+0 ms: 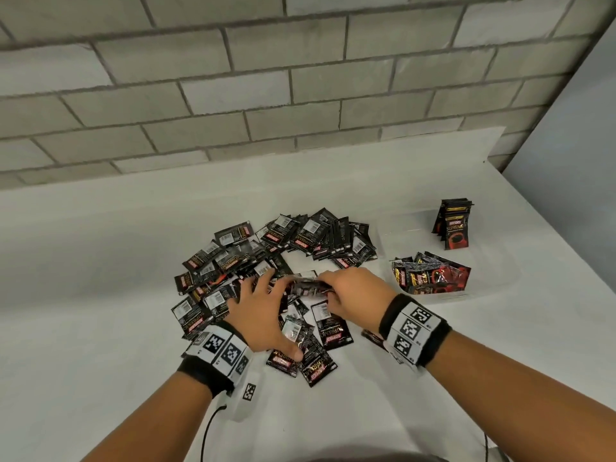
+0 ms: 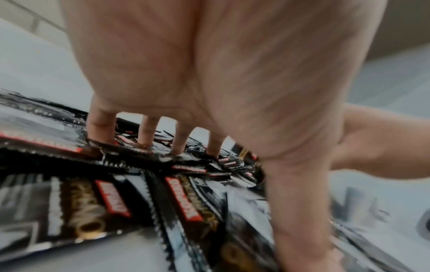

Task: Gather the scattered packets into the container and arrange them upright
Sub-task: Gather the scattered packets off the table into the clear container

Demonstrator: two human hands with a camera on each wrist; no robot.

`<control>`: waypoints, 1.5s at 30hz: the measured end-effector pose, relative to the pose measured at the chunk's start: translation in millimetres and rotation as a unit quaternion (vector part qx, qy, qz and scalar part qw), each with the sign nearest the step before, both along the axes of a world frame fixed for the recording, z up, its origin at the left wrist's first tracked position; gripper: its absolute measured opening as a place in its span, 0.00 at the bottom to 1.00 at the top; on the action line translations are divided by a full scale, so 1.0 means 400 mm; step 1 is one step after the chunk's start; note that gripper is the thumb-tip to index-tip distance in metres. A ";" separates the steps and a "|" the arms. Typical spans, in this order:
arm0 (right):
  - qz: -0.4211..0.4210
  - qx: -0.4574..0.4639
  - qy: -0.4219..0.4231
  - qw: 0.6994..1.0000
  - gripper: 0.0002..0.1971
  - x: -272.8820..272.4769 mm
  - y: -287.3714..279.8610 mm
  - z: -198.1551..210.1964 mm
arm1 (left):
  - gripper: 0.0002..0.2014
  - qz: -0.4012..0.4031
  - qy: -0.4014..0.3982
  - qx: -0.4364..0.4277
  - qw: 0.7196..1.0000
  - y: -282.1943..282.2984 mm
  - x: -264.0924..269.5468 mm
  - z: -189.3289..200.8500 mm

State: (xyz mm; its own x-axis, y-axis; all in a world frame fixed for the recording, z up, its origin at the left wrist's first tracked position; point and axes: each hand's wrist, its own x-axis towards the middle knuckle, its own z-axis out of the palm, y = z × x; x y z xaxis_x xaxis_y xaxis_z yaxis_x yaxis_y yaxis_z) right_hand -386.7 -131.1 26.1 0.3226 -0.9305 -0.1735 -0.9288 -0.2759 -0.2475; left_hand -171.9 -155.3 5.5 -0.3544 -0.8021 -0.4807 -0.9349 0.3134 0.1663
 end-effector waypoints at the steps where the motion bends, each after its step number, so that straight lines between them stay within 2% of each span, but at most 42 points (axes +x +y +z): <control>1: -0.015 0.003 -0.030 0.999 0.13 -0.008 0.007 0.013 | 0.72 0.001 -0.005 -0.014 1.000 0.003 -0.002 -0.001; 5: -0.095 -0.004 -0.190 0.977 0.07 -0.067 0.037 0.087 | 0.68 0.023 0.019 -0.046 0.999 -0.007 0.002 -0.009; 9: -0.220 -0.115 -0.263 0.932 0.05 -0.194 0.041 0.180 | 0.67 0.037 0.008 -0.054 0.998 -0.018 -0.001 -0.008; 11: -0.270 -0.118 -0.259 0.920 0.04 -0.274 0.039 0.209 | 0.65 0.037 -0.011 -0.071 0.997 -0.018 -0.008 -0.005; 13: -0.306 -0.059 -0.216 0.925 0.06 -0.351 0.034 0.197 | 0.60 0.042 -0.016 -0.074 0.996 -0.018 -0.014 0.000; 15: -0.316 0.020 -0.160 0.935 0.12 -0.393 0.029 0.160 | 0.54 0.044 -0.002 -0.055 0.998 -0.019 -0.014 0.005; 17: -0.322 0.094 -0.146 0.930 0.17 -0.407 0.030 0.113 | 0.50 0.033 0.009 -0.036 0.999 -0.024 -0.013 0.005; 19: -0.330 0.129 -0.137 0.925 0.26 -0.409 0.025 0.076 | 0.48 0.029 0.014 -0.029 0.999 -0.028 -0.010 0.005; 22: -0.311 0.100 -0.098 0.940 0.36 -0.404 0.012 0.050 | 0.49 0.035 0.033 -0.022 0.999 -0.033 -0.010 0.002; 26: -0.297 0.101 -0.075 0.946 0.35 -0.393 -0.001 0.042 | 0.51 0.034 0.072 -0.021 0.997 -0.036 -0.009 -0.004; 28: -0.289 0.105 -0.007 0.952 0.42 -0.387 -0.003 0.041 | 0.47 0.028 0.098 -0.013 0.995 -0.033 -0.006 -0.009; 30: -0.299 0.058 0.038 0.952 0.51 -0.383 -0.005 0.051 | 0.39 0.013 0.124 -0.015 0.992 -0.028 -0.006 -0.012; 31: -0.303 0.017 0.015 0.953 0.50 -0.369 -0.003 0.066 | 0.36 0.003 0.133 -0.019 0.991 -0.027 -0.007 -0.013; 32: -0.299 -0.030 -0.031 0.953 0.45 -0.345 0.000 0.085 | 0.33 -0.005 0.138 -0.022 0.990 -0.026 -0.008 -0.013; 34: -0.253 -0.084 -0.152 0.952 0.28 -0.272 0.017 0.129 | 0.31 -0.016 0.141 -0.023 0.990 -0.024 -0.012 -0.015; 36: -0.161 -0.017 -0.192 0.968 0.18 -0.177 0.038 0.154 | 0.31 -0.017 0.142 -0.021 0.989 -0.025 -0.018 -0.015; 37: -0.118 0.036 -0.193 0.973 0.17 -0.136 0.045 0.140 | 0.31 -0.014 0.143 -0.019 0.989 -0.026 -0.022 -0.013; 39: -0.068 0.121 -0.157 0.978 0.27 -0.065 0.054 0.088 | 0.31 -0.008 0.147 -0.014 0.989 -0.027 -0.031 -0.008; 42: -0.045 0.152 -0.023 0.987 0.49 0.008 0.060 -0.004 | 0.30 -0.006 0.168 -0.009 0.986 -0.020 -0.044 0.005; 43: -0.033 0.146 0.018 0.989 0.52 0.024 0.065 -0.023 | 0.30 -0.007 0.172 -0.008 0.985 -0.016 -0.045 0.010; 45: -0.023 0.134 0.056 0.989 0.51 0.039 0.067 -0.044 | 0.29 -0.004 0.184 -0.011 0.983 -0.014 -0.042 0.020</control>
